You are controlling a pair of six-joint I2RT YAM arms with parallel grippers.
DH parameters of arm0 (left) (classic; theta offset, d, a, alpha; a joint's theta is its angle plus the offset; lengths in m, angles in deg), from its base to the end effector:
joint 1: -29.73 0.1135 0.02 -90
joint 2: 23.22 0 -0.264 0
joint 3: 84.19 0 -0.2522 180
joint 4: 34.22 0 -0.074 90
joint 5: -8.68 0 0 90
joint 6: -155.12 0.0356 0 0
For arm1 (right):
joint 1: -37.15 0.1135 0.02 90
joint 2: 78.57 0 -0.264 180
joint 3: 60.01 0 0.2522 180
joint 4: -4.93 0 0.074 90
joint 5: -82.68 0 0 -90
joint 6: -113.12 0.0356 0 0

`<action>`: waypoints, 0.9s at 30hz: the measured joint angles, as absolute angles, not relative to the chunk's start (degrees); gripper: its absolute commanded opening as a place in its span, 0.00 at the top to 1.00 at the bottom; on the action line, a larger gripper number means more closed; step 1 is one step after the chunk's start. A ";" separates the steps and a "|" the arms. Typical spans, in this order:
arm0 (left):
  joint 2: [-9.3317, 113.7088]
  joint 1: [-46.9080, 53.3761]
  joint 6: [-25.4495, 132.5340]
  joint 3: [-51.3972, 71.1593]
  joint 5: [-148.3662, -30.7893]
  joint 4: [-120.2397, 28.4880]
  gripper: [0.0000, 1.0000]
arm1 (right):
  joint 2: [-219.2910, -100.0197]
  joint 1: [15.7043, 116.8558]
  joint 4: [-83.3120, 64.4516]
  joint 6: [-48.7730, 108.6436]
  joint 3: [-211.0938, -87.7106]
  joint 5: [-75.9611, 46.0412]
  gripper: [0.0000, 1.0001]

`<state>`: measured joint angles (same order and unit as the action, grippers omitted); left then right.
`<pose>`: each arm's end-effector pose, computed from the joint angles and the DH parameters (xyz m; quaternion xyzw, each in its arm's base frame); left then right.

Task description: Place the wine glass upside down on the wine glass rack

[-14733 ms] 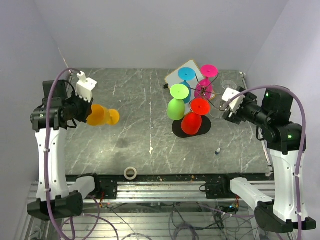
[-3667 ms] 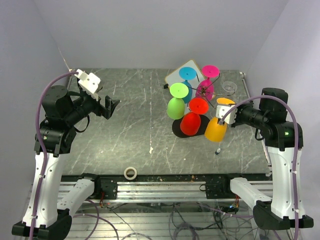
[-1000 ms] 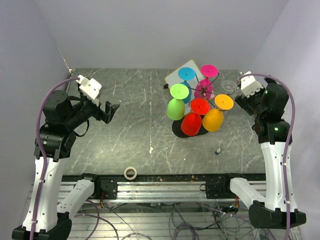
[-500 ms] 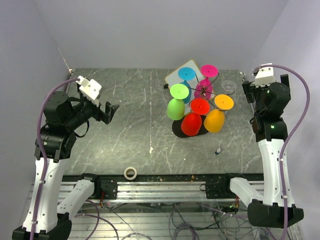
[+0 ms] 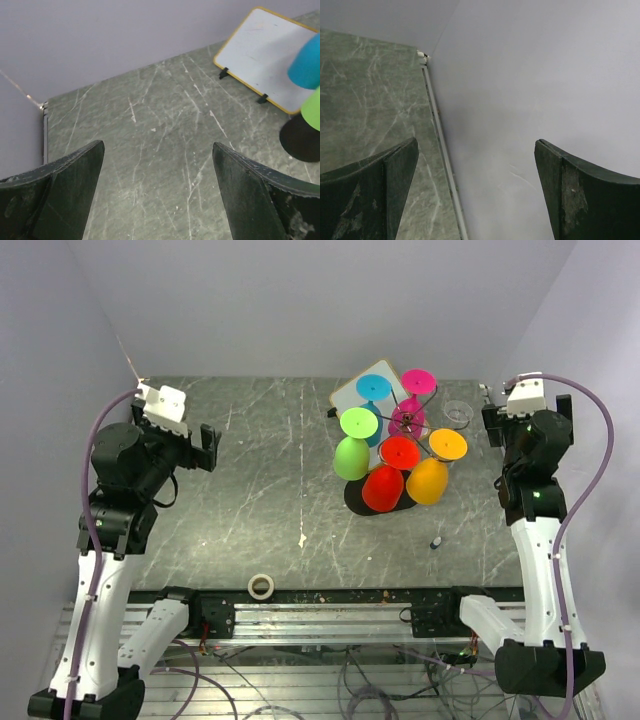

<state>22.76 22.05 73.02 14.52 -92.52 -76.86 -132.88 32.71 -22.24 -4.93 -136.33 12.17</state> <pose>0.1481 -0.0269 0.4352 0.1651 0.7316 -0.0720 0.6574 0.2054 -0.0279 0.4128 -0.0371 0.7355 -0.3059 0.6033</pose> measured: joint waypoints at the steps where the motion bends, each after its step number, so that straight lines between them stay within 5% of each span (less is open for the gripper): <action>1: 22.71 22.05 72.11 15.14 -90.73 -76.12 0.00 | -132.88 32.71 -22.13 -4.93 -136.22 12.08 0.00; 17: 21.05 22.16 62.42 18.37 -72.89 -66.96 0.00 | -131.17 32.53 -27.23 0.68 -139.31 7.05 0.00; 27: 20.46 22.27 67.08 18.37 -74.88 -66.83 0.00 | -127.52 31.55 -31.62 3.35 -140.64 1.57 0.00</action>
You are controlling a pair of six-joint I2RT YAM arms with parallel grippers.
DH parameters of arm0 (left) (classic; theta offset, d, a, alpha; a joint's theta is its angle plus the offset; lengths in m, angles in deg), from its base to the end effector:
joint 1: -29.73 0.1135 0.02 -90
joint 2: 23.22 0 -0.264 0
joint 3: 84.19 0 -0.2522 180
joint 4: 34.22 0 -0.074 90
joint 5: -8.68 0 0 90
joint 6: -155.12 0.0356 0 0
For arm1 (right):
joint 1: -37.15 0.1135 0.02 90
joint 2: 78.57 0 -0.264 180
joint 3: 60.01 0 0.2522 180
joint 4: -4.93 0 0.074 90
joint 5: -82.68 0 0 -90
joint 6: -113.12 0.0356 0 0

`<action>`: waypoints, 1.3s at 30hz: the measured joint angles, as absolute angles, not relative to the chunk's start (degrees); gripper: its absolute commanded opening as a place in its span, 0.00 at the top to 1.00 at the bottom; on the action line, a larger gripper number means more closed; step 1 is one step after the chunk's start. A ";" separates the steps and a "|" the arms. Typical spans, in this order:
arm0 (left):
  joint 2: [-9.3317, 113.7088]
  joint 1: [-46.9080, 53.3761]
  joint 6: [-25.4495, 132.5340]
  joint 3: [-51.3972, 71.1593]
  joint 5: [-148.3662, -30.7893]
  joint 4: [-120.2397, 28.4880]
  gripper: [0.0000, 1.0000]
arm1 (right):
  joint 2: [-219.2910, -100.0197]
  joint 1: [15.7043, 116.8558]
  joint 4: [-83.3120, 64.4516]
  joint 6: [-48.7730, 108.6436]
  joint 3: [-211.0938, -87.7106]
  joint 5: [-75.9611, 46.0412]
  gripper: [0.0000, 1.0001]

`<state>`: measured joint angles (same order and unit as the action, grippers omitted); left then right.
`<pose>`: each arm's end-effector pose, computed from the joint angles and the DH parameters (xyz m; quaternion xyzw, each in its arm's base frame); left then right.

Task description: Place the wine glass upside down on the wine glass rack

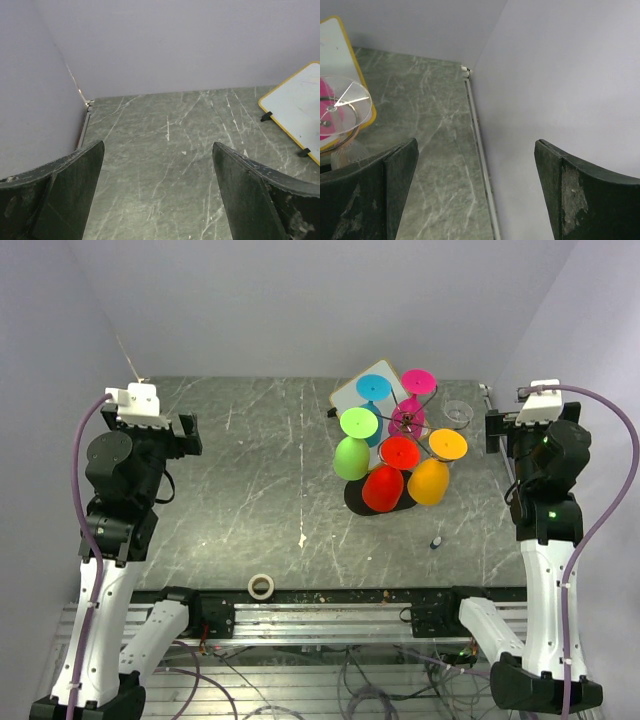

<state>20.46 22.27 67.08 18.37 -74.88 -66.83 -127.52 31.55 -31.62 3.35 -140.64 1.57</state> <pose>0.1474 -0.0153 0.4382 0.0174 0.6998 0.0051 0.7141 0.1687 -0.0221 0.4358 -0.0385 0.7352 -0.2038 0.6454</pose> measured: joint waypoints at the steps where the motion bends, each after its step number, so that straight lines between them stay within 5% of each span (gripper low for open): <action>1: 20.31 22.36 67.27 18.37 -75.56 -66.98 0.00 | -127.46 31.39 -31.93 3.57 -140.64 1.17 0.00; 39: 19.04 24.46 67.17 17.74 -75.86 -71.03 0.00 | -121.84 27.04 -37.89 8.36 -137.91 -2.41 0.00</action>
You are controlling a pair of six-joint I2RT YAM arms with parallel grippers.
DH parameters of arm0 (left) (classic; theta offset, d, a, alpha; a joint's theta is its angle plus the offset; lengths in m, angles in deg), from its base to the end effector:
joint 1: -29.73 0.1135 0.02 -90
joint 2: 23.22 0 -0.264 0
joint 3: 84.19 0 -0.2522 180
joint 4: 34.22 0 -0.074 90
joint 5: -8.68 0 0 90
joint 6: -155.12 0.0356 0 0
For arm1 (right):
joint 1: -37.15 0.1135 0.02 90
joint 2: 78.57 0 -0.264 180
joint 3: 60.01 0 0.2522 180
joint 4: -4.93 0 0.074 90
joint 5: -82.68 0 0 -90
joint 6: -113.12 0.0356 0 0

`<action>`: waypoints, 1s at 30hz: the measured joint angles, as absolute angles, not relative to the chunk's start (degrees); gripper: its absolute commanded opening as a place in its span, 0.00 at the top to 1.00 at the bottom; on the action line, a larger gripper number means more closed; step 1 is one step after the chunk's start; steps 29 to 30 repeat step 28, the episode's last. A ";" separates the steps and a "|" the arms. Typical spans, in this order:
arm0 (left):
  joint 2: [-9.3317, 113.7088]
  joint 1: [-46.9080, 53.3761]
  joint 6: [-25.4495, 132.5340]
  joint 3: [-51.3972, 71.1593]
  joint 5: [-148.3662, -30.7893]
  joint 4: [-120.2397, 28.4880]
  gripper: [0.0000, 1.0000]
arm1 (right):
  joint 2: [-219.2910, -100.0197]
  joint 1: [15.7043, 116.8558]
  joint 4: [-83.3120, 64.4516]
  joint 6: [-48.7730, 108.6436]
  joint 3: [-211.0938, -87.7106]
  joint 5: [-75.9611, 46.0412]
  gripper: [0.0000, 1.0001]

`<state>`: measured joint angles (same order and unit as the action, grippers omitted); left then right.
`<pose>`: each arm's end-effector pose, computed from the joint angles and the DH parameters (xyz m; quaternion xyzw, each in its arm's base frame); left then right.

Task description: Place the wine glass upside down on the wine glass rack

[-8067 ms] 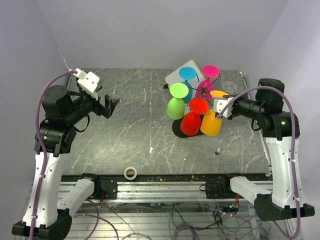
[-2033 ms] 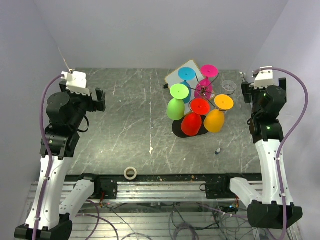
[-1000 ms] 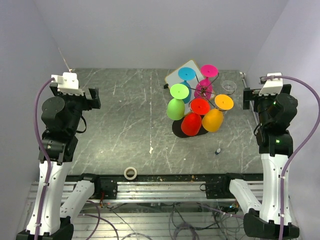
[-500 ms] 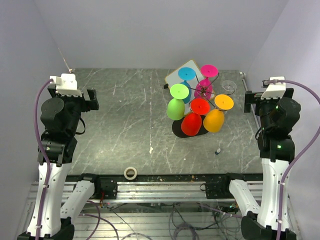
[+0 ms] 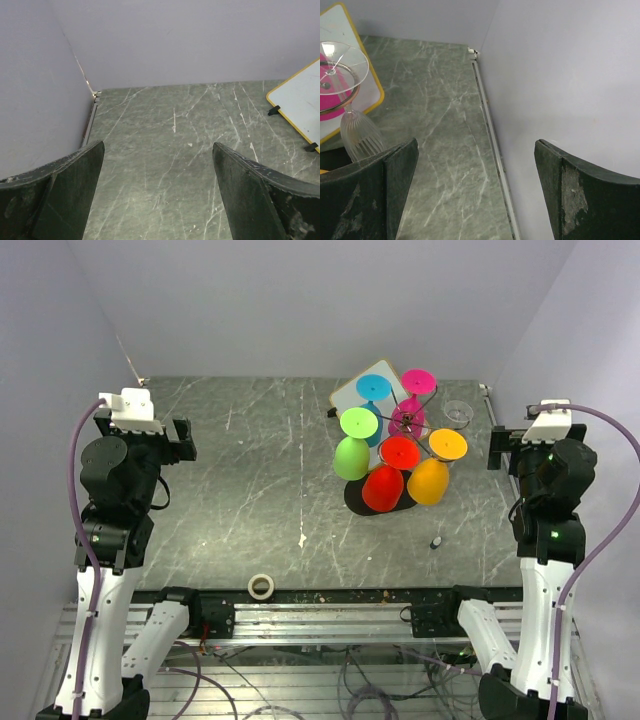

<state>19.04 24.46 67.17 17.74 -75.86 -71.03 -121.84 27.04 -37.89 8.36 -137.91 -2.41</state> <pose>0.1383 -0.0094 0.4367 0.0122 0.7131 0.0143 0.7008 0.1409 -0.0282 0.4222 -0.0026 0.7556 -0.1725 0.6319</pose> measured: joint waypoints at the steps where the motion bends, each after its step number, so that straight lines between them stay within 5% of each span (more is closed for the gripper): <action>1: 19.02 24.46 67.27 17.74 -75.89 -71.03 0.00 | -121.86 26.98 -37.89 8.40 -137.86 -2.50 0.00; 30: 18.52 24.80 67.95 19.27 -77.90 -71.86 0.00 | -122.69 26.83 -37.83 9.01 -136.62 -4.58 0.00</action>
